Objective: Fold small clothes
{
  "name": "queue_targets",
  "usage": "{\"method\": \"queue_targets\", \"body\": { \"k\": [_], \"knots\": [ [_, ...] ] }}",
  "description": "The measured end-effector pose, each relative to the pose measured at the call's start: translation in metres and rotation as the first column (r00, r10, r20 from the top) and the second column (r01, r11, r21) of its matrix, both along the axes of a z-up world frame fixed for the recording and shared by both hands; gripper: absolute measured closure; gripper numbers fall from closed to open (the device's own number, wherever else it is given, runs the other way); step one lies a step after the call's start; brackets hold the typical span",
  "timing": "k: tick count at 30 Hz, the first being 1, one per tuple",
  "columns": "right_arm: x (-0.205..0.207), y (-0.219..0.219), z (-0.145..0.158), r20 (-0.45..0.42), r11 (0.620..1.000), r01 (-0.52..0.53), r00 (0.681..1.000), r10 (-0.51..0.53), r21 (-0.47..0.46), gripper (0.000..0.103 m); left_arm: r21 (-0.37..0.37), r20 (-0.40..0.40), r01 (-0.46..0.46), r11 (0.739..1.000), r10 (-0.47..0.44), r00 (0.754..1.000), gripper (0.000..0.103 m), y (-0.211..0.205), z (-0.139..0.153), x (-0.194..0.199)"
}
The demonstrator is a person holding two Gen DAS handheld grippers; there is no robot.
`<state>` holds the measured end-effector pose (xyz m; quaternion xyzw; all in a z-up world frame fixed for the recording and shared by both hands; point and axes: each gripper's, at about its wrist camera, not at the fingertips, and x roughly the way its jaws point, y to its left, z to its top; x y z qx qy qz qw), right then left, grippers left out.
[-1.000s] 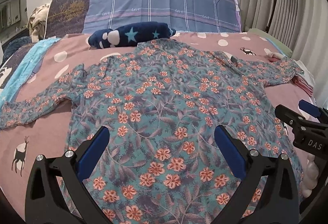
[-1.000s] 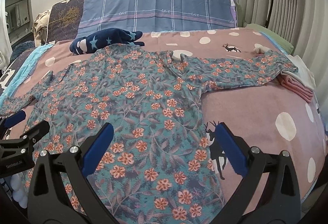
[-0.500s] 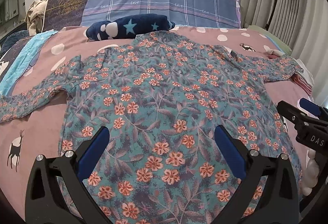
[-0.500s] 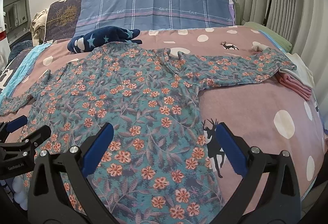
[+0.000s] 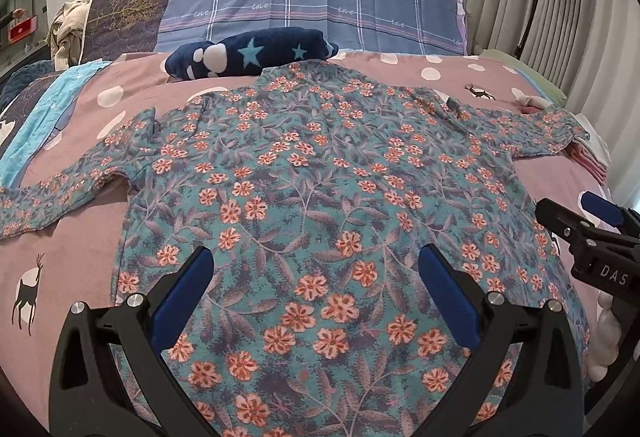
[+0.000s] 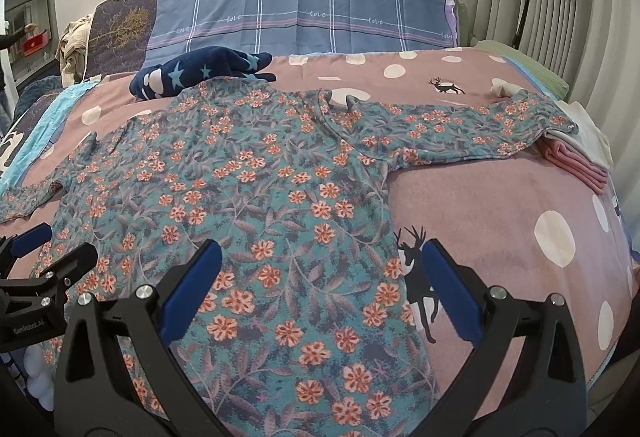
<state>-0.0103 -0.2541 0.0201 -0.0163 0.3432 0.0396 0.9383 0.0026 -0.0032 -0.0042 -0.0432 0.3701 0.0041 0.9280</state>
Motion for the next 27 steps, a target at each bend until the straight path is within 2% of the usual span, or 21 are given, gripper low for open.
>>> {"method": "queue_targets", "body": {
  "k": [27],
  "knots": [
    [-0.0033, -0.0004, 0.0005, 0.021, 1.0, 0.0, 1.0, 0.0, -0.006, 0.002, -0.002, 0.0, 0.021, 1.0, -0.021, 1.0, 0.001, -0.0036, -0.0009, 0.0007]
  ]
}}
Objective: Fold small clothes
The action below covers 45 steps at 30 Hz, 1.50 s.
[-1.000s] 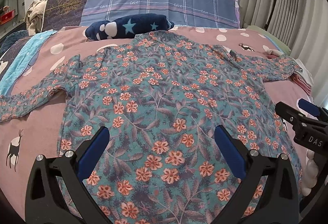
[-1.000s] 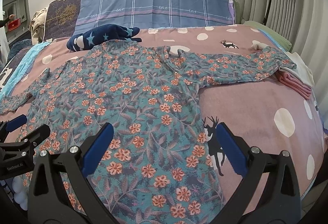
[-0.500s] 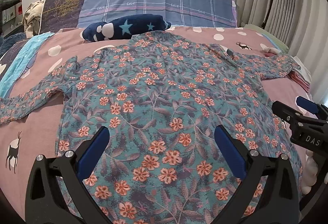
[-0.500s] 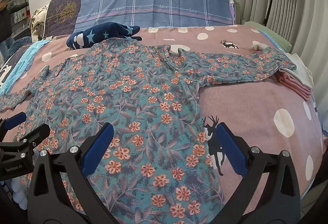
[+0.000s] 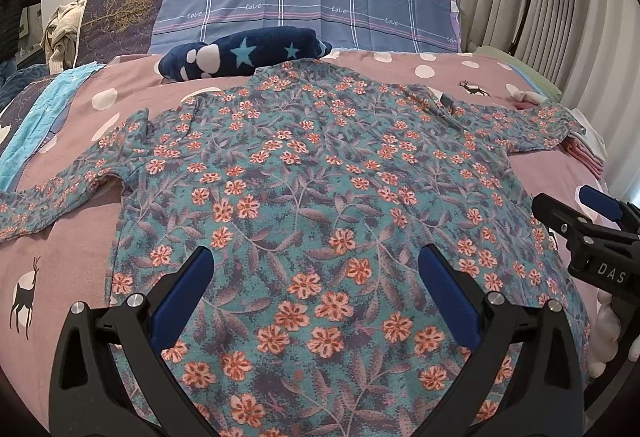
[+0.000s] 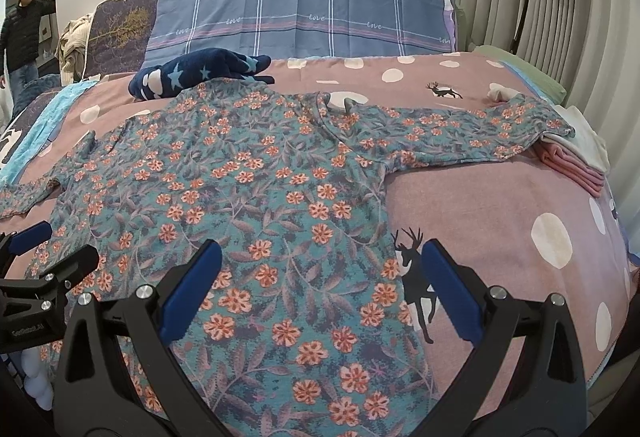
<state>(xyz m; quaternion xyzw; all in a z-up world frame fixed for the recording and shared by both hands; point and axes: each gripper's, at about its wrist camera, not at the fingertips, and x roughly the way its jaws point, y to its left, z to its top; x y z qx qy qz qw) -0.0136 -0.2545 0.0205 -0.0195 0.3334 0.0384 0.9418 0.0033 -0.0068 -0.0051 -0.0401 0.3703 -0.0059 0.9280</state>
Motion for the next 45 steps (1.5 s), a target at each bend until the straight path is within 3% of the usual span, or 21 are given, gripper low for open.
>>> {"method": "queue_targets", "body": {
  "k": [7, 12, 15, 20, 27, 32, 34, 35, 38, 39, 41, 44, 45],
  "knots": [
    [0.001, -0.004, 0.0, 0.002, 1.0, 0.015, 1.0, -0.015, 0.008, 0.003, -0.006, -0.006, 0.0, 1.0, 0.0, 1.0, 0.001, -0.001, -0.001, 0.001],
    [0.001, -0.004, -0.003, -0.002, 1.0, 0.012, 1.0, -0.012, 0.007, 0.011, -0.014, -0.008, 0.003, 1.0, -0.003, 1.0, 0.001, 0.001, -0.002, 0.001],
    [0.001, -0.003, -0.003, -0.001, 1.0, 0.002, 1.0, -0.002, -0.002, 0.019, -0.026, -0.004, 0.009, 1.0, -0.009, 1.0, 0.001, 0.003, -0.002, 0.0],
    [0.003, 0.0, -0.006, -0.021, 0.999, -0.032, 0.999, 0.032, -0.011, 0.047, -0.091, 0.012, 0.027, 0.996, -0.026, 1.0, 0.001, 0.011, -0.001, -0.001],
    [0.008, 0.001, -0.013, -0.062, 0.999, -0.049, 0.997, 0.048, -0.015, 0.048, -0.23, 0.039, 0.017, 0.973, -0.008, 0.999, 0.023, 0.052, 0.003, -0.002],
    [0.01, 0.001, -0.011, -0.055, 0.999, -0.044, 0.998, 0.042, -0.022, 0.042, -0.287, 0.032, -0.125, 0.95, 0.14, 0.99, 0.037, 0.127, 0.006, -0.003],
    [0.011, -0.002, -0.011, -0.055, 0.999, -0.03, 0.998, 0.029, -0.015, 0.037, -0.275, 0.024, -0.236, 0.932, 0.252, 0.967, 0.04, 0.169, 0.006, -0.007],
    [0.012, -0.003, -0.011, -0.058, 1.0, -0.026, 0.998, 0.026, -0.014, 0.036, -0.269, 0.014, -0.296, 0.917, 0.311, 0.95, 0.04, 0.191, 0.005, -0.009],
    [0.015, -0.003, -0.013, -0.068, 1.0, -0.017, 0.998, 0.016, -0.017, 0.035, -0.298, -0.052, -0.475, 0.828, 0.483, 0.874, 0.045, 0.266, -0.009, -0.019],
    [0.015, -0.002, -0.014, -0.074, 1.0, -0.015, 0.997, 0.014, -0.019, 0.034, -0.319, -0.082, -0.525, 0.789, 0.529, 0.845, 0.048, 0.288, -0.015, -0.023],
    [0.017, -0.001, -0.015, -0.083, 1.0, -0.014, 0.996, 0.012, -0.02, 0.034, -0.396, -0.149, -0.615, 0.683, 0.613, 0.776, 0.051, 0.343, -0.032, -0.034],
    [0.02, 0.003, -0.016, -0.092, 1.0, -0.012, 0.996, 0.01, -0.023, 0.033, -0.472, -0.209, -0.673, 0.569, 0.67, 0.712, 0.052, 0.392, -0.049, -0.045],
    [0.02, 0.004, -0.016, -0.092, 1.0, -0.012, 0.996, 0.01, -0.024, 0.033, -0.489, -0.239, -0.703, 0.516, 0.696, 0.677, 0.052, 0.408, -0.055, -0.048]
  ]
}}
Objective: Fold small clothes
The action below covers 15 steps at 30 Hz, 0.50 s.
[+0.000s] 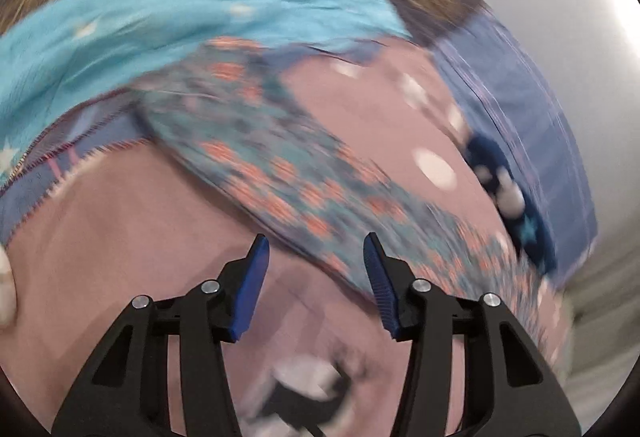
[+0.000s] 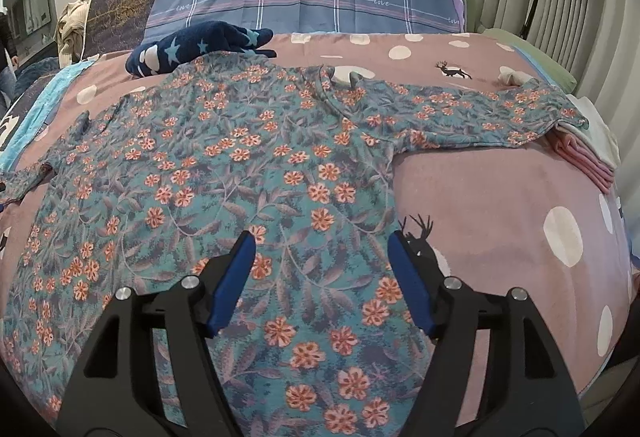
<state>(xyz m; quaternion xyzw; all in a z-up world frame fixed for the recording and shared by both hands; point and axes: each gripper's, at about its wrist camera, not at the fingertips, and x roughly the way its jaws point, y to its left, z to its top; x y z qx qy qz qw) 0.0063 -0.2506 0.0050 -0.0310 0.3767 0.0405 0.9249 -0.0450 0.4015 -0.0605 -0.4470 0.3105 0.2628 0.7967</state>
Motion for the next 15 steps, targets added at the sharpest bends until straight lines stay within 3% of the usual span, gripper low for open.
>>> {"method": "queue_targets", "body": {
  "k": [5, 7, 8, 9, 10, 13, 15],
  "knots": [
    [0.0, 0.007, 0.001, -0.001, 1.0, -0.001, 1.0, 0.001, -0.009, 0.031, -0.11, 0.053, -0.097, 0.989, 0.103, 0.993, 0.052, 0.032, -0.009, -0.005],
    [0.001, 0.008, 0.001, -0.003, 1.0, 0.001, 1.0, -0.001, -0.016, 0.031, -0.101, 0.057, -0.107, 0.989, 0.113, 0.992, 0.053, 0.037, -0.008, -0.002],
    [0.002, 0.008, 0.0, -0.004, 1.0, 0.003, 1.0, -0.003, -0.018, 0.031, -0.09, 0.061, -0.11, 0.99, 0.116, 0.991, 0.056, 0.039, -0.008, 0.0],
    [0.003, 0.008, 0.0, -0.005, 1.0, 0.006, 1.0, -0.006, -0.019, 0.031, -0.081, 0.06, -0.113, 0.99, 0.119, 0.991, 0.073, 0.04, -0.009, 0.004],
    [0.003, 0.008, -0.001, -0.007, 1.0, 0.008, 1.0, -0.009, -0.019, 0.031, -0.085, 0.057, -0.114, 0.99, 0.119, 0.991, 0.097, 0.044, -0.012, 0.007],
    [0.006, 0.007, 0.0, -0.005, 1.0, 0.015, 1.0, -0.016, -0.026, 0.031, -0.085, 0.068, -0.117, 0.989, 0.123, 0.99, 0.101, 0.048, -0.01, 0.009],
    [0.009, 0.006, 0.0, -0.002, 0.999, 0.019, 1.0, -0.019, -0.032, 0.031, 0.02, 0.103, -0.07, 0.997, 0.067, 0.992, 0.101, 0.031, 0.017, 0.018]
  ]
}}
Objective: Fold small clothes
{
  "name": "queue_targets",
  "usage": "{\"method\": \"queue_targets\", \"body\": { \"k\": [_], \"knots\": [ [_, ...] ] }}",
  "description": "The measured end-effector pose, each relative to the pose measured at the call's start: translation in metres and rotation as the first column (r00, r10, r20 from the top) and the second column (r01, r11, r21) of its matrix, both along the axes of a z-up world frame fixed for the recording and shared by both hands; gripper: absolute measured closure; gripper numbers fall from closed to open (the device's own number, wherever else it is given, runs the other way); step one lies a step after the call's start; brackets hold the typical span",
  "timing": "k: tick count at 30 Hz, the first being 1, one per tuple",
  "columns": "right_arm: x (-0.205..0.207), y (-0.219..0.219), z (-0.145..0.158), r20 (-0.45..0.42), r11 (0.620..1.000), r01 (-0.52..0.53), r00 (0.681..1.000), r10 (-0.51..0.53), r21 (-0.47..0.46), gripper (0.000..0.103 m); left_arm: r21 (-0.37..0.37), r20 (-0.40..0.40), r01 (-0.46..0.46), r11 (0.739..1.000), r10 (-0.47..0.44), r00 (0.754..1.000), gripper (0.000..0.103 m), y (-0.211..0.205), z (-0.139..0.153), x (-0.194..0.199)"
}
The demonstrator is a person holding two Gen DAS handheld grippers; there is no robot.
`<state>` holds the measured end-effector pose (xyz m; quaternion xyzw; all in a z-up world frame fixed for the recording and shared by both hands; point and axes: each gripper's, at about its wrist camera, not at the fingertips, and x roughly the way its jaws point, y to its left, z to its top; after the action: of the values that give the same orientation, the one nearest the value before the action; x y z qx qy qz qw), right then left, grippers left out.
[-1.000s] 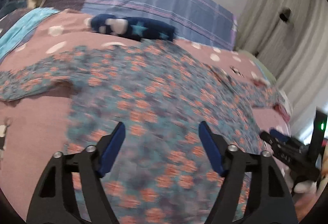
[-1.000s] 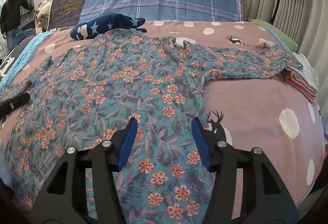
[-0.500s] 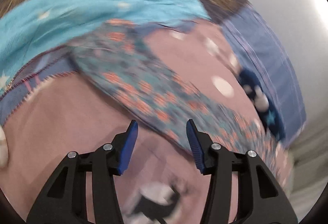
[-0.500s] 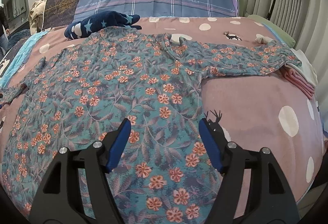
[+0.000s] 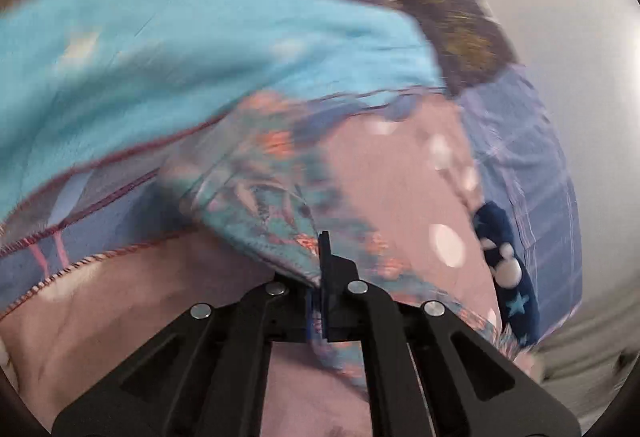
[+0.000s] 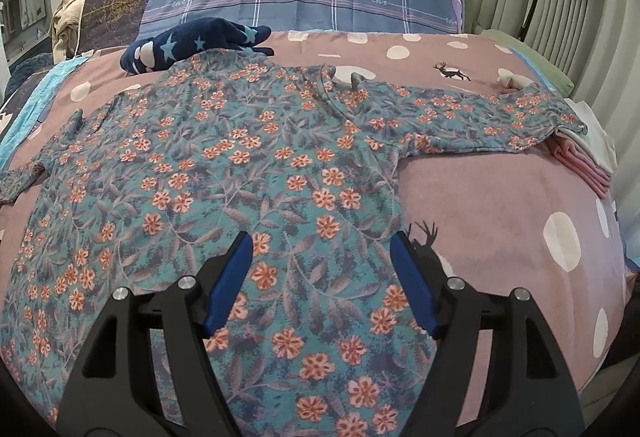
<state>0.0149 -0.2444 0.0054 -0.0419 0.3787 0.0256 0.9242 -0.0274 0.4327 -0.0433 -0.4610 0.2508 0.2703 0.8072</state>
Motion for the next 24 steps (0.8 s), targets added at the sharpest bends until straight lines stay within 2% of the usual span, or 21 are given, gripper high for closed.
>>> {"method": "queue_targets", "body": {
  "k": [1, 2, 4, 5, 7, 9, 11, 12, 13, 14, 15, 16, 17, 19, 21, 22, 24],
  "knots": [
    [0.002, 0.0, 0.0, -0.002, 1.0, 0.002, 1.0, -0.002, -0.002, 0.031, 0.075, 0.02, 0.047, 0.996, -0.049, 0.999, 0.101, -0.017, 0.021, 0.01],
    [0.004, -0.001, 0.0, -0.005, 1.0, 0.003, 1.0, -0.003, -0.001, 0.031, 0.118, 0.034, 0.081, 0.99, -0.086, 0.996, 0.101, -0.028, 0.035, 0.019],
    [0.006, 0.0, 0.0, -0.005, 1.0, 0.001, 1.0, -0.001, 0.008, 0.031, 0.224, 0.068, 0.194, 0.955, -0.214, 0.974, 0.101, -0.069, 0.072, 0.047],
    [0.007, 0.0, 0.002, 0.0, 1.0, -0.002, 1.0, 0.002, 0.016, 0.031, 0.269, 0.074, 0.252, 0.929, -0.281, 0.957, 0.101, -0.092, 0.088, 0.062],
    [0.006, 0.001, 0.006, 0.016, 1.0, -0.005, 1.0, 0.005, 0.024, 0.031, 0.365, 0.068, 0.394, 0.844, -0.446, 0.893, 0.101, -0.154, 0.118, 0.099],
    [0.006, 0.001, 0.008, 0.023, 1.0, -0.005, 1.0, 0.004, 0.026, 0.031, 0.415, 0.047, 0.49, 0.766, -0.556, 0.83, 0.101, -0.204, 0.127, 0.125],
    [0.004, -0.003, 0.008, 0.023, 1.0, -0.001, 1.0, 0.0, 0.028, 0.03, 0.443, 0.005, 0.607, 0.66, -0.679, 0.734, 0.1, -0.269, 0.124, 0.152],
    [0.003, -0.006, 0.008, 0.019, 1.0, 0.005, 1.0, -0.006, 0.027, 0.03, 0.446, -0.022, 0.652, 0.613, -0.721, 0.693, 0.094, -0.295, 0.118, 0.162],
    [0.003, -0.01, 0.007, 0.012, 1.0, 0.014, 1.0, -0.014, 0.028, 0.03, 0.44, -0.069, 0.706, 0.555, -0.763, 0.643, 0.073, -0.328, 0.105, 0.171],
    [0.003, -0.013, 0.006, 0.006, 0.999, 0.019, 1.0, -0.02, 0.032, 0.03, 0.43, -0.109, 0.742, 0.514, -0.786, 0.608, 0.063, -0.35, 0.094, 0.176],
    [0.003, -0.018, 0.005, -0.003, 0.999, 0.026, 1.0, -0.026, 0.036, 0.03, 0.423, -0.148, 0.771, 0.475, -0.804, 0.576, 0.058, -0.368, 0.082, 0.178],
    [0.003, -0.023, 0.004, -0.01, 0.999, 0.033, 0.999, -0.033, 0.038, 0.03, 0.415, -0.192, 0.806, 0.422, -0.825, 0.531, 0.058, -0.388, 0.069, 0.176],
    [0.004, -0.026, 0.004, -0.012, 0.999, 0.038, 0.999, -0.037, 0.038, 0.03, 0.41, -0.214, 0.823, 0.394, -0.835, 0.506, 0.058, -0.395, 0.062, 0.172],
    [0.008, -0.032, 0.001, -0.021, 0.999, 0.04, 0.999, -0.039, 0.029, 0.03, 0.412, -0.248, 0.836, 0.363, -0.838, 0.486, 0.056, -0.395, 0.055, 0.159],
    [0.016, -0.034, -0.001, -0.037, 0.999, 0.026, 0.999, -0.025, 0.034, 0.03, 0.435, -0.267, 0.823, 0.364, -0.821, 0.505, 0.047, -0.383, 0.057, 0.143],
    [0.019, -0.032, -0.001, -0.044, 0.999, 0.017, 0.999, -0.015, 0.04, 0.03, 0.457, -0.274, 0.808, 0.371, -0.806, 0.525, 0.043, -0.372, 0.059, 0.13],
    [0.033, -0.023, 0.001, -0.061, 0.997, -0.034, 0.997, 0.038, 0.07, 0.03, 0.489, -0.293, 0.784, 0.382, -0.775, 0.56, 0.041, -0.354, 0.061, 0.11]
  ]
}}
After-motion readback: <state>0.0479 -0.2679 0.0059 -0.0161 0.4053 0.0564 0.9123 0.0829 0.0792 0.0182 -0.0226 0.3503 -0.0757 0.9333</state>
